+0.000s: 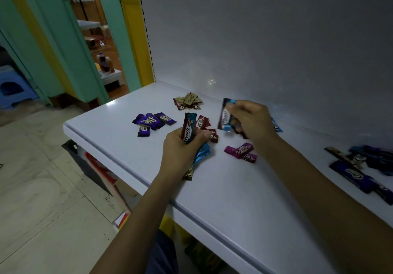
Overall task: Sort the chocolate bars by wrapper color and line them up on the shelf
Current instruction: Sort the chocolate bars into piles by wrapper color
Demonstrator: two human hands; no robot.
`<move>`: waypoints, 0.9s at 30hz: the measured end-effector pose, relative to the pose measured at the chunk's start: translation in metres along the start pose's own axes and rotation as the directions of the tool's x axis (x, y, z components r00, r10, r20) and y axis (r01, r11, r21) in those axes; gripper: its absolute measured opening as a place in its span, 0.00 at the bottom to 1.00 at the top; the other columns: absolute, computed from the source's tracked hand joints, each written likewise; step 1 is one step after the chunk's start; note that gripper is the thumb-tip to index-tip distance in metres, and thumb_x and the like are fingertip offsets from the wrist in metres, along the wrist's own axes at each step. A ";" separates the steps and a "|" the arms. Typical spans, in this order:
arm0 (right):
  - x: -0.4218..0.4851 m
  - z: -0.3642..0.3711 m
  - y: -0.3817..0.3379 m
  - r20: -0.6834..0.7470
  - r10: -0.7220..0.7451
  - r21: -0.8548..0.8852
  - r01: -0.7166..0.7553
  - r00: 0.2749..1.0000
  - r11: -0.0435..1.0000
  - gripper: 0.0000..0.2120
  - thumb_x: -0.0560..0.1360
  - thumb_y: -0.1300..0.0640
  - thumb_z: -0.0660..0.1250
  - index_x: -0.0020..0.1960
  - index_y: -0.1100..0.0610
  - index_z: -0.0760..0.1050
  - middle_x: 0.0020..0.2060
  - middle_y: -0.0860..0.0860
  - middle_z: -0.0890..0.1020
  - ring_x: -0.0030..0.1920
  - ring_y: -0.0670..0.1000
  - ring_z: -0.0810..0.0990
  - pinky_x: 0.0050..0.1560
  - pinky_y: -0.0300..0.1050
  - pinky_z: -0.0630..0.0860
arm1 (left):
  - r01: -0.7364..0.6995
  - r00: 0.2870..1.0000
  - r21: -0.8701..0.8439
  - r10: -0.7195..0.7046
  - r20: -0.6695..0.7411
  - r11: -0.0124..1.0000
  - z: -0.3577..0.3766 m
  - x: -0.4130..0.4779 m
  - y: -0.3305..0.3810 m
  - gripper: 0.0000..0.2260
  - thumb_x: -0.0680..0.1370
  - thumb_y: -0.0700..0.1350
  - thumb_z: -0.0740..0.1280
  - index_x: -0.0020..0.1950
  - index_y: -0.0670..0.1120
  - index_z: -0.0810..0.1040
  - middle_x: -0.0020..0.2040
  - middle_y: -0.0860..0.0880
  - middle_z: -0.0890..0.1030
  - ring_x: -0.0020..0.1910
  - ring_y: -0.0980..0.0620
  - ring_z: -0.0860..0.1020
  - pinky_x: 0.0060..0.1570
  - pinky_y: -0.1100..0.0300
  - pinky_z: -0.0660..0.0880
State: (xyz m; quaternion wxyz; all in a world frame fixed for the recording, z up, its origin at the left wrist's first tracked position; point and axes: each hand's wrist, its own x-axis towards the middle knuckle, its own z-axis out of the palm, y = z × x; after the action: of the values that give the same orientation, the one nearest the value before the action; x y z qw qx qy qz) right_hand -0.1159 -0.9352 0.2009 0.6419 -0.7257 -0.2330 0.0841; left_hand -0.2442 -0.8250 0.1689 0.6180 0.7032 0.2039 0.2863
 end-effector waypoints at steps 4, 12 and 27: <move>0.013 -0.026 0.029 -0.243 -0.282 -0.318 0.198 0.928 0.927 0.09 0.75 0.59 0.69 0.53 0.60 0.81 0.45 0.53 0.83 0.43 0.48 0.81 0.42 0.36 0.77 | 0.002 1.000 0.030 -0.002 0.008 1.000 0.001 0.000 0.000 0.08 0.71 0.52 0.70 0.39 0.49 0.80 0.40 0.50 0.83 0.42 0.55 0.82 0.42 0.66 0.78; 0.029 -0.045 0.069 -0.012 -0.319 -0.742 0.205 0.948 0.638 0.11 0.77 0.51 0.65 0.51 0.55 0.83 0.44 0.55 0.81 0.44 0.55 0.77 0.46 0.51 0.75 | -0.001 1.000 0.064 0.001 0.002 0.998 0.002 0.001 -0.002 0.05 0.73 0.50 0.70 0.39 0.50 0.80 0.40 0.51 0.83 0.40 0.58 0.82 0.41 0.67 0.78; -0.037 0.041 -0.008 0.345 -0.135 0.092 0.110 0.929 0.990 0.02 0.70 0.63 0.73 0.43 0.58 0.81 0.39 0.53 0.84 0.42 0.50 0.82 0.49 0.44 0.79 | -0.142 0.990 0.141 0.140 0.024 0.980 0.000 0.002 -0.008 0.06 0.77 0.39 0.67 0.47 0.51 0.78 0.41 0.55 0.82 0.41 0.60 0.82 0.41 0.68 0.78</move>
State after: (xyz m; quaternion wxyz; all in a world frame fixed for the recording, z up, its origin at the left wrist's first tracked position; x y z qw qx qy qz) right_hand -0.1671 -0.9146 0.1951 0.6196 -0.6597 -0.3853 0.1800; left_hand -0.2428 -0.8224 0.1613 0.5459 0.7601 0.1690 0.3092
